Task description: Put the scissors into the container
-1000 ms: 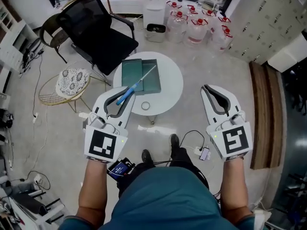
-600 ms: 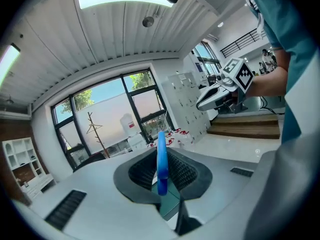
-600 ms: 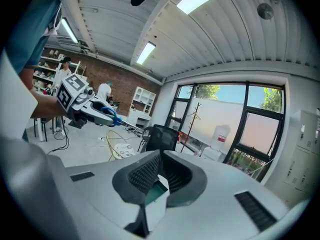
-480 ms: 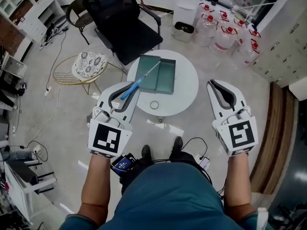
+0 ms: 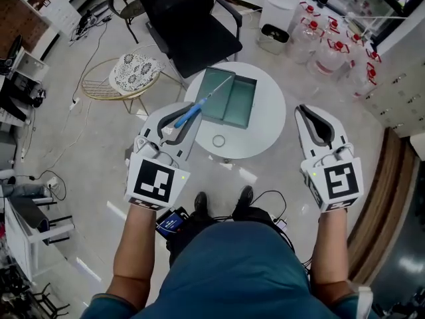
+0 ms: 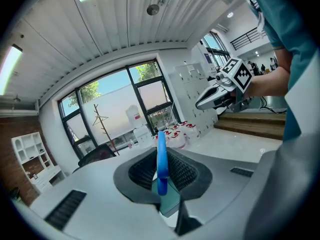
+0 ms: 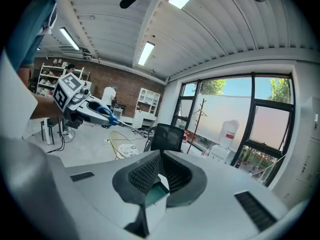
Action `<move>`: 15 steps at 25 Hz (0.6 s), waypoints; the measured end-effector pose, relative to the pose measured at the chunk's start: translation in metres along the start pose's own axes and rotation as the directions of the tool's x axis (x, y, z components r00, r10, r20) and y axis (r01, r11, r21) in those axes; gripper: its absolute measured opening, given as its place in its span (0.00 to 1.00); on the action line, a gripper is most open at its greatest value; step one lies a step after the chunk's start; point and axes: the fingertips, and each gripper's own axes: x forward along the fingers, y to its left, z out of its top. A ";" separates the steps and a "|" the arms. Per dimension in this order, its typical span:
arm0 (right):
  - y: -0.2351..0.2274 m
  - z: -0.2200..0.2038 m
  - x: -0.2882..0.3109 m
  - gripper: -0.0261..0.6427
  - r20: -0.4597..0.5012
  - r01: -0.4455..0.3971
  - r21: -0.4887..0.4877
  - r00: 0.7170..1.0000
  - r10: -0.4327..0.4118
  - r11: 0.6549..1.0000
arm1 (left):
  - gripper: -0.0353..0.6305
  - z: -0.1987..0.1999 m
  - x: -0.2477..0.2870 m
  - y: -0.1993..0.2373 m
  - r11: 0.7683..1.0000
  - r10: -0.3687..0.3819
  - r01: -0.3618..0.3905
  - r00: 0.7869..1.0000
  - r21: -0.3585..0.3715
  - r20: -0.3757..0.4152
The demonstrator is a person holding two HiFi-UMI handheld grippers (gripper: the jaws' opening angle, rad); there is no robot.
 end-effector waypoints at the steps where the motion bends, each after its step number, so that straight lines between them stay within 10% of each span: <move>1: -0.001 0.000 0.004 0.10 0.004 -0.006 0.001 1.000 0.006 1.000 | 0.15 -0.002 0.003 0.003 1.000 0.003 -0.003 1.000 -0.003 -0.004; 15: -0.008 -0.020 0.035 0.10 -0.016 -0.033 0.014 0.999 0.033 0.999 | 0.15 -0.030 0.032 0.014 0.999 0.013 -0.015 0.999 -0.041 -0.050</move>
